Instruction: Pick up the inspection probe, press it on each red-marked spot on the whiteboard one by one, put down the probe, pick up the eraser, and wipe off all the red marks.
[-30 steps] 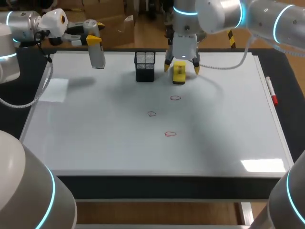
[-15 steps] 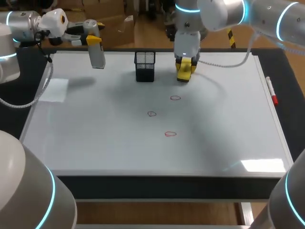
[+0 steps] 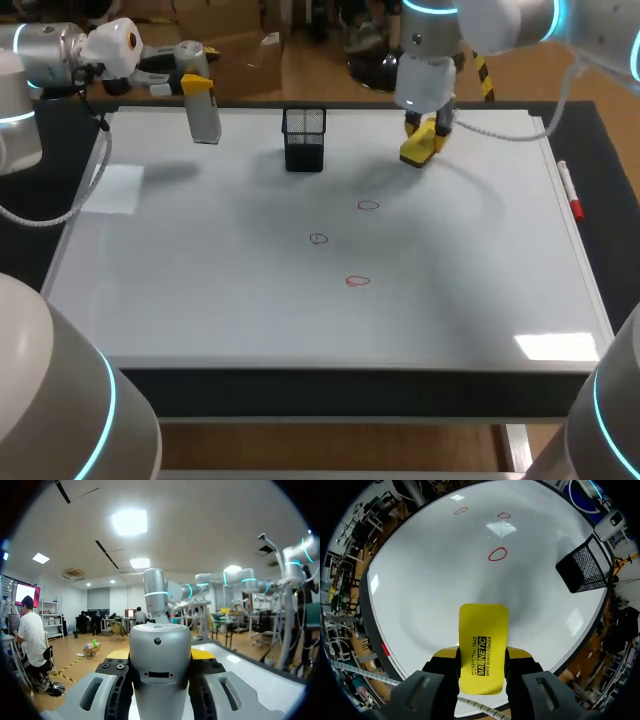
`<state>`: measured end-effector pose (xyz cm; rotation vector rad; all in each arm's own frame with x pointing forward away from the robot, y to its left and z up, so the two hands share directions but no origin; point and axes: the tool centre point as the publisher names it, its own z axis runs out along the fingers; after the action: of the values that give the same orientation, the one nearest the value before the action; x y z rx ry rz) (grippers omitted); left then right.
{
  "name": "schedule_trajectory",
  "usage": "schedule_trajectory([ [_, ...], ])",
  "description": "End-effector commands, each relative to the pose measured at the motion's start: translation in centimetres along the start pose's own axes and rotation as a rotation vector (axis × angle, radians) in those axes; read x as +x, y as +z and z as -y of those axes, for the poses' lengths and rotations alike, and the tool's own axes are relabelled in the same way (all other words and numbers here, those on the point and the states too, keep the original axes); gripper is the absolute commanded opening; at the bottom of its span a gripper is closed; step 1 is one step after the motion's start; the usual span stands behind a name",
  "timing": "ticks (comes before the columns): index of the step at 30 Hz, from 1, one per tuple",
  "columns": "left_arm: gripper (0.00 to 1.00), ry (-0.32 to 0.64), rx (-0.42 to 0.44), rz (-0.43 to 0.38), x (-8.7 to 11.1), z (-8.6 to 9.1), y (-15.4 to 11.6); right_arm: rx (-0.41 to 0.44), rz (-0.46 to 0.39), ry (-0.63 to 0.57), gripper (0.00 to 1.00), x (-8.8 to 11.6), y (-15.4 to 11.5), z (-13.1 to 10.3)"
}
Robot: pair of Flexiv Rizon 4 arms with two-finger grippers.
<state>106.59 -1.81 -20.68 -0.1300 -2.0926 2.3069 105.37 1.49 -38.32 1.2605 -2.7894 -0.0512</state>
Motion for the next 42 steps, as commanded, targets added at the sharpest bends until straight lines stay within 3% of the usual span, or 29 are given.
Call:
schedule_trajectory([
  [1,0.0,0.0,-0.001,-0.002,0.0,0.1,0.0,0.005,0.047,0.048,0.0,3.8,-0.2,-0.2],
  [19,0.0,0.0,-0.001,-0.002,0.0,0.1,0.0,-0.026,0.054,0.25,0.0,11.8,1.3,0.1],
  [28,0.0,0.0,-0.001,-0.002,0.0,0.1,0.0,-0.037,0.077,0.297,0.0,13.5,2.1,0.4],
  [42,0.0,0.0,-0.001,-0.002,0.0,0.1,0.0,-0.036,0.077,0.292,0.0,13.5,2.1,0.5],
])
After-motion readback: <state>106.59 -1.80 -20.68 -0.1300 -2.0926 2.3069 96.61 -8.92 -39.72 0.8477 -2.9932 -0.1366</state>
